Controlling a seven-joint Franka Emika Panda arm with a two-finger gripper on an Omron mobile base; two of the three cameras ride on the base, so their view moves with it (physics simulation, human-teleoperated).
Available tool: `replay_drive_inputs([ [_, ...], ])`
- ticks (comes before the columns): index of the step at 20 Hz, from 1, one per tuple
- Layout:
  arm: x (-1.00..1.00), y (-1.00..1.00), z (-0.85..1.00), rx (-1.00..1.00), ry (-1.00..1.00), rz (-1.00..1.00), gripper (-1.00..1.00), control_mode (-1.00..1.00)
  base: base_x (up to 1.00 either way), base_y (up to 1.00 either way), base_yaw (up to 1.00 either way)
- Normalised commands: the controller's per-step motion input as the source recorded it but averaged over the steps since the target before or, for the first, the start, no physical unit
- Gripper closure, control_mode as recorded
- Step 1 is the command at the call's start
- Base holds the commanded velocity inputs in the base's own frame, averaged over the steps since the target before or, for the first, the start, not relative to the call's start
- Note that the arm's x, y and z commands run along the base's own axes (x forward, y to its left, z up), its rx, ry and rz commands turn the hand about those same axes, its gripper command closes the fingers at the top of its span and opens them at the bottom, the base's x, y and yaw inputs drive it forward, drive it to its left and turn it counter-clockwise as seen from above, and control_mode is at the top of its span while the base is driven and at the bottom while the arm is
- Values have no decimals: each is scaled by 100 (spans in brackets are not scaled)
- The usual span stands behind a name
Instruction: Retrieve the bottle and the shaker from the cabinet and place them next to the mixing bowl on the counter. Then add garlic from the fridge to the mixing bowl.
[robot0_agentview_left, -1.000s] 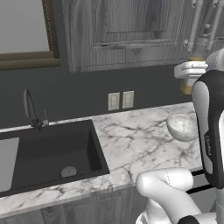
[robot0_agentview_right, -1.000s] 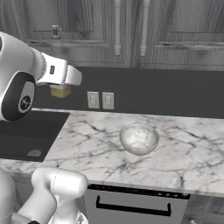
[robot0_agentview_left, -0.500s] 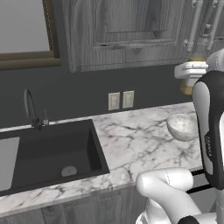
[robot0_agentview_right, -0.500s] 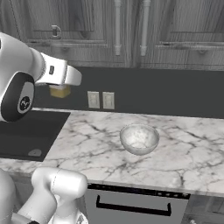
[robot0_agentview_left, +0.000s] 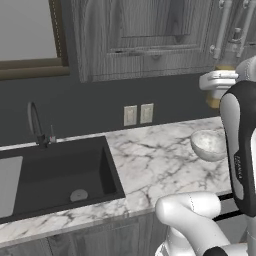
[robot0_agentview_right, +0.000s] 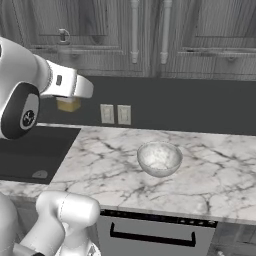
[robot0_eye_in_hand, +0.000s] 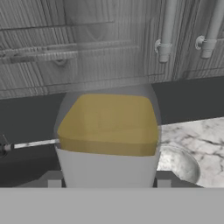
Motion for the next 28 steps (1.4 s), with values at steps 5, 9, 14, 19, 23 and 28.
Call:
replay_drive_inputs([
  [5,0,0,-48,11,12,-11,100,-100,0,0,0],
  [9,0,-1,-73,16,10,-9,100,-100,0,0,0],
  [14,0,0,-90,2,4,-4,100,-100,0,0,0],
  [19,6,4,-67,-6,0,-5,100,-100,0,0,0],
  [23,25,3,-68,-11,0,-7,100,-100,0,0,0],
  [28,47,3,-52,-15,0,-17,100,-100,0,0,0],
])
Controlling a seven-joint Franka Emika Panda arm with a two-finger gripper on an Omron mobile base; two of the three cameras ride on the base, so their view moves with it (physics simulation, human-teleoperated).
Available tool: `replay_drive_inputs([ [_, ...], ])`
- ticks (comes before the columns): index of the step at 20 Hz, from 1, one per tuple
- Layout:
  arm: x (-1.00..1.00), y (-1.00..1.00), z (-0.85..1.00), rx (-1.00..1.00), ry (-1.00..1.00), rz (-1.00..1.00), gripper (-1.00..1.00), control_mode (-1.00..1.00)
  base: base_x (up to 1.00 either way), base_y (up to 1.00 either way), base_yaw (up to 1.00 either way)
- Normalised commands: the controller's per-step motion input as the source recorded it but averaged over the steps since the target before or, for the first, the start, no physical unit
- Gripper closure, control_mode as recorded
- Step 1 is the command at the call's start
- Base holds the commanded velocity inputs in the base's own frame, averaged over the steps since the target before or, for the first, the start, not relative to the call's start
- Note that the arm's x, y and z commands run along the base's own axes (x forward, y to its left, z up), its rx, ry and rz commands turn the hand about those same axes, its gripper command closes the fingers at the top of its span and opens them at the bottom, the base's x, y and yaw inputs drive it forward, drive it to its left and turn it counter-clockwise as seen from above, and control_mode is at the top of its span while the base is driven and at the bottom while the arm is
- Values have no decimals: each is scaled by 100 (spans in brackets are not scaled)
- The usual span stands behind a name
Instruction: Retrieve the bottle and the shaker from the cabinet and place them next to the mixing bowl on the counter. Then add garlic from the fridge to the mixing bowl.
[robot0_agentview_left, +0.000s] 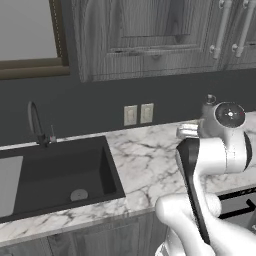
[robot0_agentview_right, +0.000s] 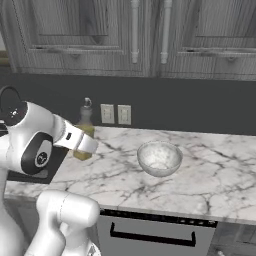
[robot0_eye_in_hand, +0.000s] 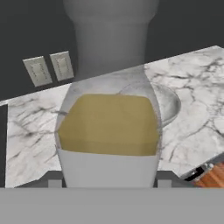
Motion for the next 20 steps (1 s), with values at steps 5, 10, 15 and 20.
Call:
replay_drive_inputs([
  [5,53,12,-17,-6,0,-31,100,-100,0,0,0],
  [10,45,2,-22,-2,0,-36,100,-100,0,0,0],
  [15,20,0,-19,0,0,-38,100,-100,0,0,0],
  [20,0,0,0,0,0,-33,100,-100,0,0,0],
])
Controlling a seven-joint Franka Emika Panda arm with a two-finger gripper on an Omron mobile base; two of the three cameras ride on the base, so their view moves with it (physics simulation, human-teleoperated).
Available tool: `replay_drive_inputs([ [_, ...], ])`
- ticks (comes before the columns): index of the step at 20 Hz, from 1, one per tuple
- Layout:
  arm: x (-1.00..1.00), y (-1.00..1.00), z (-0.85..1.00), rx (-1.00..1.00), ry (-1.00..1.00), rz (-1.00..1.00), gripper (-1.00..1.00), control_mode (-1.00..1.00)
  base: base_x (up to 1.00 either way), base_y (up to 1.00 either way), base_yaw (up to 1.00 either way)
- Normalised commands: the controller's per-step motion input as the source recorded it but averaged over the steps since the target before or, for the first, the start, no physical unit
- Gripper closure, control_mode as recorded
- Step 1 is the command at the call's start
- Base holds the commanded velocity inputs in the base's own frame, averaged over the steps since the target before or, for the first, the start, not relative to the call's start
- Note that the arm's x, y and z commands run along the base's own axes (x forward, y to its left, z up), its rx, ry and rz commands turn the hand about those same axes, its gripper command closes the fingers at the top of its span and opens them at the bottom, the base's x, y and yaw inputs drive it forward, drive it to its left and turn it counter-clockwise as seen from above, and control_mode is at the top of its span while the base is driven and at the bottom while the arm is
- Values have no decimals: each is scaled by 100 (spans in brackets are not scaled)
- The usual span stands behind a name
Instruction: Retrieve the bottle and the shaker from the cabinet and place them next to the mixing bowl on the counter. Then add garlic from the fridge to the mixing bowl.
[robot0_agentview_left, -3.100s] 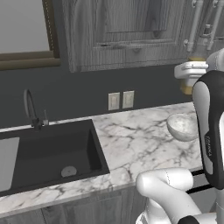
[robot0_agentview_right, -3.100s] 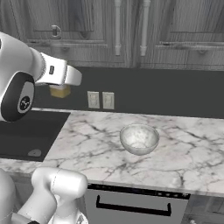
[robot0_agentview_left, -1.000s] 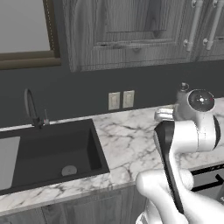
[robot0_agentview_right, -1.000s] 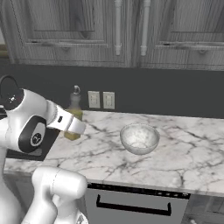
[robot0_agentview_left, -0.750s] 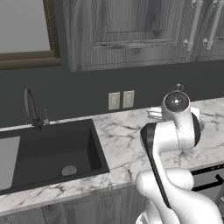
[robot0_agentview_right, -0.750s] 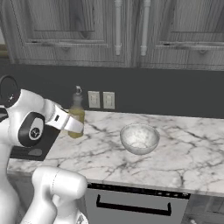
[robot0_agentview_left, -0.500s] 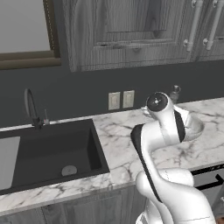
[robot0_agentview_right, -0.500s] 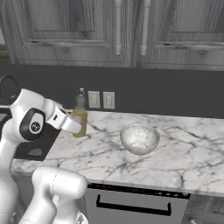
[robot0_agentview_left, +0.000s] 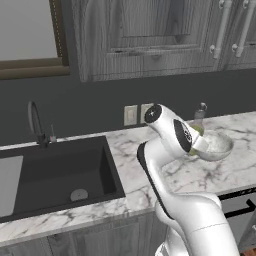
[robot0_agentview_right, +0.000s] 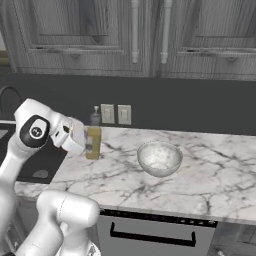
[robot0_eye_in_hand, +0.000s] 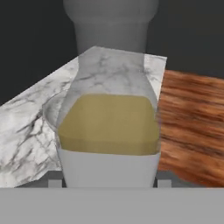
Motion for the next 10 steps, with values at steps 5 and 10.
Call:
replay_drive_inputs([
  [5,0,0,-12,-7,-8,-28,100,-100,0,0,0],
  [10,7,-10,-12,-2,-1,-7,100,-100,0,0,0],
])
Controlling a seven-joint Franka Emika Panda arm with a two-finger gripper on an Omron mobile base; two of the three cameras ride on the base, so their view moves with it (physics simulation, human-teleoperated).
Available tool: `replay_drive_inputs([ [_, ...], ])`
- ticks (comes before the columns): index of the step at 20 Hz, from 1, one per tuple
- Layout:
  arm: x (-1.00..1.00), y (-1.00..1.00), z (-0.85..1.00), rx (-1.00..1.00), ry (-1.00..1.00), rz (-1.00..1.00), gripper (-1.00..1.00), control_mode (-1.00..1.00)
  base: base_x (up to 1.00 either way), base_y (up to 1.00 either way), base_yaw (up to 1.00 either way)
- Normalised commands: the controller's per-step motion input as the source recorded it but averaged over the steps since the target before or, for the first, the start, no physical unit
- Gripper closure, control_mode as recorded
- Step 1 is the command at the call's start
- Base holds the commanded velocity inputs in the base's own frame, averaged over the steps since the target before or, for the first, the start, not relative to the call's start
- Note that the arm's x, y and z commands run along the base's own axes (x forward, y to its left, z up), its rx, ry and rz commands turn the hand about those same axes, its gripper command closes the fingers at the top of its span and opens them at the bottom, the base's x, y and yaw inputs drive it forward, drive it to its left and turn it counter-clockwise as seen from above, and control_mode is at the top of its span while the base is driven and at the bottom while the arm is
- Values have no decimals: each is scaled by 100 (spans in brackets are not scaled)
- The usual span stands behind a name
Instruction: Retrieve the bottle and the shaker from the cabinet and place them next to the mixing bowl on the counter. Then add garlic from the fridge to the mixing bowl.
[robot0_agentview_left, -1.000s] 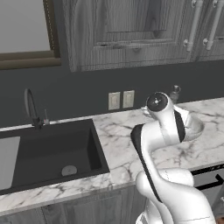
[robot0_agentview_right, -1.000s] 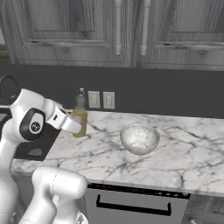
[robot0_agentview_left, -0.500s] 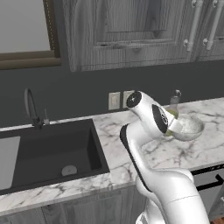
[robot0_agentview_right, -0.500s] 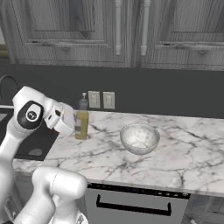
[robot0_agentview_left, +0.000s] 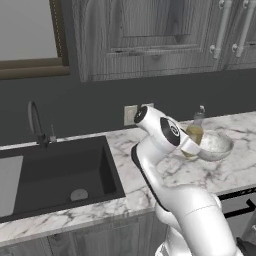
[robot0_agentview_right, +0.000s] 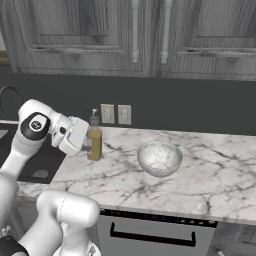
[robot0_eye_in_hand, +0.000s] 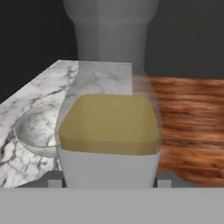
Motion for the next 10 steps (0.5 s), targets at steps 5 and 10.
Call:
replay_drive_inputs([
  [5,27,-28,0,0,0,0,100,-100,0,0,0],
  [10,18,-18,-4,0,0,0,100,-100,0,0,0],
])
